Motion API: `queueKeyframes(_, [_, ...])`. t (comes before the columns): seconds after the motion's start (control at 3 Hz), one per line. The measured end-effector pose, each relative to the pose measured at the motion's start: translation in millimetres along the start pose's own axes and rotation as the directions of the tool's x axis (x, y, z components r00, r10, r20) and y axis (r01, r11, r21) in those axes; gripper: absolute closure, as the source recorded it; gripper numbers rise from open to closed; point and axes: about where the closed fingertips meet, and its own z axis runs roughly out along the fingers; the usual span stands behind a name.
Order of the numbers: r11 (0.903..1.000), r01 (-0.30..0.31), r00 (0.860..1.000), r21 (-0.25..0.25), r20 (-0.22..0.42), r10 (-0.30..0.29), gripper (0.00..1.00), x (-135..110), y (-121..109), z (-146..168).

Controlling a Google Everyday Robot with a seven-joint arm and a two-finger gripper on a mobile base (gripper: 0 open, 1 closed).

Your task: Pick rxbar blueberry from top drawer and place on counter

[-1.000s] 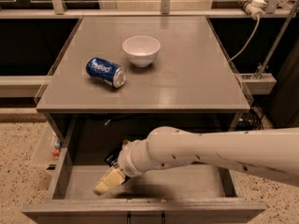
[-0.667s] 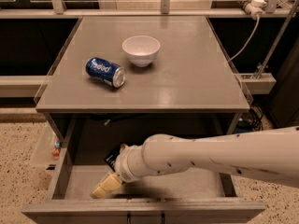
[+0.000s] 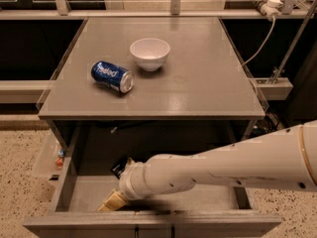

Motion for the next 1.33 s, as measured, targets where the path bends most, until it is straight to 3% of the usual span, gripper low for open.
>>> queueKeyframes(0.33, [1.0, 0.003, 1.0, 0.001, 0.001, -0.003, 0.18, -0.7, 0.4, 1.1])
queueKeyframes(1.33, [1.0, 0.003, 1.0, 0.001, 0.001, -0.003, 0.9, -0.8, 0.4, 1.1])
